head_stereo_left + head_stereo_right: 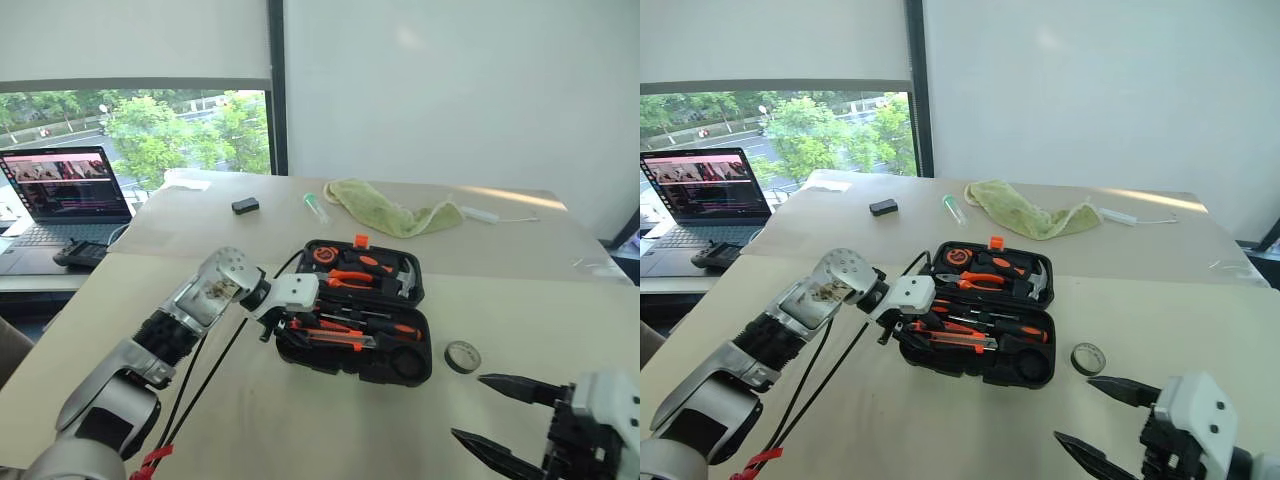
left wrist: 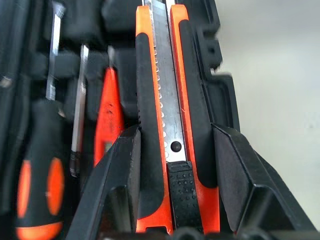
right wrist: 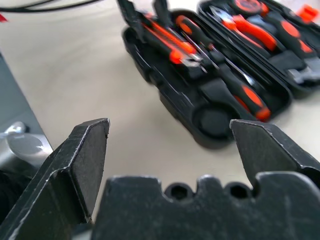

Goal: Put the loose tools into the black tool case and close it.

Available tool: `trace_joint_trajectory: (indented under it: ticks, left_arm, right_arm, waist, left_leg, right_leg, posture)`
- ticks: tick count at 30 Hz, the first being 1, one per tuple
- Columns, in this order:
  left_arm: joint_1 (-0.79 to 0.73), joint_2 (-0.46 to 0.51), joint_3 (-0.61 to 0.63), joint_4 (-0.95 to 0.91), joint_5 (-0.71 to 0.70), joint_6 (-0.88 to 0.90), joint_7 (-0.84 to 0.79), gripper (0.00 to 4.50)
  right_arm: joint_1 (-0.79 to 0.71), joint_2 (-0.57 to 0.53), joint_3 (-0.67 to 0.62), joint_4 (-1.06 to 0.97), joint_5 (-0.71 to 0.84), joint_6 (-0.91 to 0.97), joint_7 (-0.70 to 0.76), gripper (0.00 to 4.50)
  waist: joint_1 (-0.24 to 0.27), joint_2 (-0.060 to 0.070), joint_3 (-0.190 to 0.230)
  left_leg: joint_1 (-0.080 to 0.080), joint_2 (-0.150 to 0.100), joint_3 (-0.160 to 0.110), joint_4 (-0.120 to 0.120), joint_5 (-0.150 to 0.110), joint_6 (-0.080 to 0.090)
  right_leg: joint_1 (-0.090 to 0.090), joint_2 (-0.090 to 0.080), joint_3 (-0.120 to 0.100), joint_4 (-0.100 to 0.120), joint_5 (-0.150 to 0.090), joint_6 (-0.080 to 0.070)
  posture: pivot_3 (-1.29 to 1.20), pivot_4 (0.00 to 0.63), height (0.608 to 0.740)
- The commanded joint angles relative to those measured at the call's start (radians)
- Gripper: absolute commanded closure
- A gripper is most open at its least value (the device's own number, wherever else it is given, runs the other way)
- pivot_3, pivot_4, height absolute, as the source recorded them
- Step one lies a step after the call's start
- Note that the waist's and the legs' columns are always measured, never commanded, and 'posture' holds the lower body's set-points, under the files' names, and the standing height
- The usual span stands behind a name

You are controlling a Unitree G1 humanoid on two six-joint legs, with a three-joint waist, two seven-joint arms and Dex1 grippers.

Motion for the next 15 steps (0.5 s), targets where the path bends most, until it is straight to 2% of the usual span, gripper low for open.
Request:
trace_joint_trajectory:
  ticks: [1, 6, 15]
  left_arm:
    - [-0.021, -0.027, -0.016, -0.013, 0.043, 0.023, -0.003, 2.88]
    - [0.012, -0.023, -0.032, -0.077, 0.069, 0.070, -0.025, 2.88]
    - [0.020, -0.081, -0.041, -0.060, 0.142, 0.065, 0.036, 2.88]
  right_arm:
    - [0.023, 0.018, -0.062, -0.034, 0.011, -0.028, 0.009, 0.00]
    - [0.027, 0.028, -0.066, -0.044, 0.009, -0.032, 0.002, 0.00]
    - [0.022, 0.024, -0.066, -0.057, 0.015, -0.030, -0.013, 0.00]
  waist:
    - [0.002, 0.000, 0.000]
    - [-0.004, 0.000, 0.000]
    - [0.002, 0.000, 0.000]
  left_leg:
    - [0.000, 0.000, 0.000, 0.000, 0.000, 0.001]
    - [0.000, 0.000, 0.000, 0.001, 0.000, 0.001]
    - [0.000, 0.000, 0.000, 0.001, 0.000, 0.001]
  right_leg:
    - [0.001, 0.000, 0.000, 0.000, 0.000, 0.001]
    - [0.000, 0.000, 0.001, 0.001, 0.000, 0.001]
    - [0.001, 0.000, 0.000, 0.000, 0.000, 0.002]
  posture:
    - [0.00, 0.150, 0.740]
    - [0.00, 0.150, 0.740]
    - [0.00, 0.150, 0.740]
